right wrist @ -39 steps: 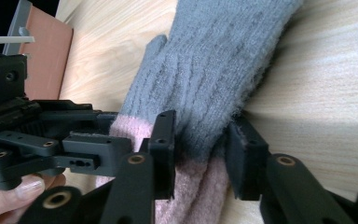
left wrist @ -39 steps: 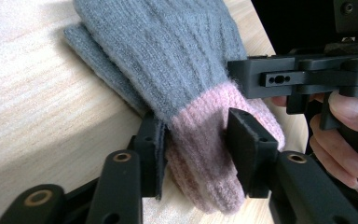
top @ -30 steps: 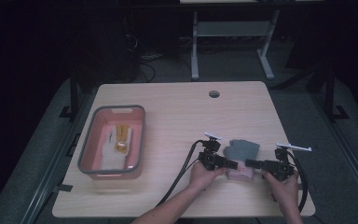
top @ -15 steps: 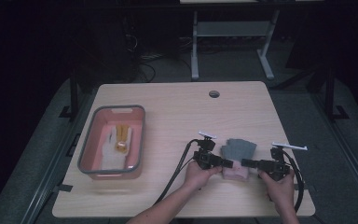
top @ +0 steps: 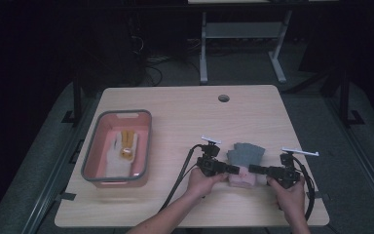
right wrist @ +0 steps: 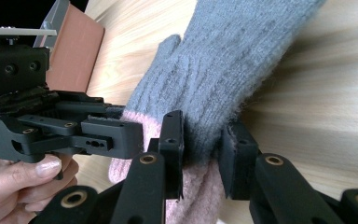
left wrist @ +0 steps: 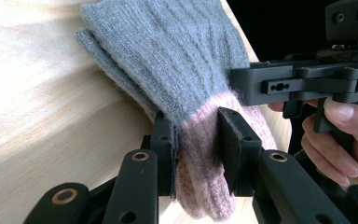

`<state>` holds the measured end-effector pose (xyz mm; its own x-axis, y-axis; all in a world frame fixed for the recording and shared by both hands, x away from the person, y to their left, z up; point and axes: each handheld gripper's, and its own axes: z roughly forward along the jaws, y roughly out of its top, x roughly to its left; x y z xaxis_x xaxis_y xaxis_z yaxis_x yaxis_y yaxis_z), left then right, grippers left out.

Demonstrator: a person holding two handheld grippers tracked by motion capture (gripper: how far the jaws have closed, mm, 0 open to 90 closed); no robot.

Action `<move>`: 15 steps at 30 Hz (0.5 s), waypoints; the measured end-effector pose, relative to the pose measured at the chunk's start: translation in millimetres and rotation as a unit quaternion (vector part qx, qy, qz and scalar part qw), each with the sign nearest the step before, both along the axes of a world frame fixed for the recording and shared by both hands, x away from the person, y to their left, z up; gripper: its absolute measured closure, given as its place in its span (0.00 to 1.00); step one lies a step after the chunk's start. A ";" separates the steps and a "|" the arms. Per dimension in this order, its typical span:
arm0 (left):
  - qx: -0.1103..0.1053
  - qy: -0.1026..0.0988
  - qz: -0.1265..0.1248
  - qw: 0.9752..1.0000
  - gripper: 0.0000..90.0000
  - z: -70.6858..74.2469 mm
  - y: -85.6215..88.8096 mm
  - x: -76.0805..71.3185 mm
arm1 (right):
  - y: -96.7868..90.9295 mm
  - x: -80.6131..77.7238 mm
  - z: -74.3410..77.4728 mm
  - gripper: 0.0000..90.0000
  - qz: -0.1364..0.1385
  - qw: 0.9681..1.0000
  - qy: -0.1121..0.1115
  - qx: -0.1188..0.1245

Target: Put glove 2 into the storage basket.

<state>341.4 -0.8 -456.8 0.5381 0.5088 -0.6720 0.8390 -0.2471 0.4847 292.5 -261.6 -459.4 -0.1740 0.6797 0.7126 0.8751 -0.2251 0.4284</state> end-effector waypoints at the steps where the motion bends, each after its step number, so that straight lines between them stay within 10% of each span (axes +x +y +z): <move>1: 0.000 -0.001 -0.001 1.000 0.77 0.9 1.3 -0.1 | 1.3 -0.4 1.0 0.81 0.000 1.000 0.000 0.002; 15: -0.009 -0.016 0.000 1.000 0.77 13.7 22.3 0.2 | 17.8 3.3 14.0 0.81 0.021 0.999 -0.026 -0.001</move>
